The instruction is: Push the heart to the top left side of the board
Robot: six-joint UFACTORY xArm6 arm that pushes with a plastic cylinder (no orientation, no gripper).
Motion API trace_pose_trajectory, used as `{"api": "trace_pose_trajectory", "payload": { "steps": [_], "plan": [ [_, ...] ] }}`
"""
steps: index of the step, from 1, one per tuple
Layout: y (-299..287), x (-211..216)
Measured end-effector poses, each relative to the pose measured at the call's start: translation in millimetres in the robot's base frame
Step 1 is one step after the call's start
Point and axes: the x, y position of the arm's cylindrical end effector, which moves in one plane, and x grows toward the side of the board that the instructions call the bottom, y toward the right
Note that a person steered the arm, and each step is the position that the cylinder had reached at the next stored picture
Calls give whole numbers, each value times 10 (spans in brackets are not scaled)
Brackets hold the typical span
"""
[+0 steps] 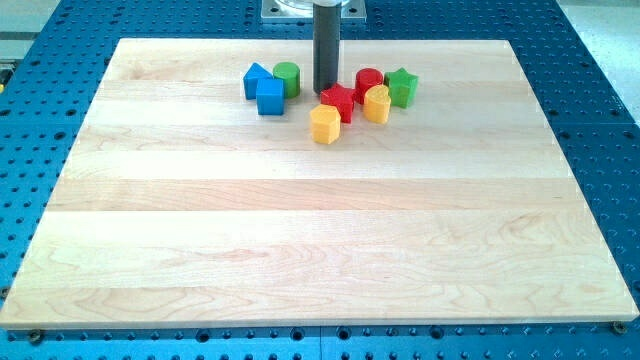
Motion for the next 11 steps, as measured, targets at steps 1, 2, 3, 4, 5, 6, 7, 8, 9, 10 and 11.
{"api": "trace_pose_trajectory", "payload": {
  "steps": [1,2,3,4,5,6,7,8,9,10,11],
  "plan": [
    [-290,-372],
    [-794,-84],
    [-455,344],
    [-443,-94],
    [-7,272],
    [139,298],
    [475,90],
    [1081,112],
    [1234,397],
    [775,661],
    [137,441]
  ]
}}
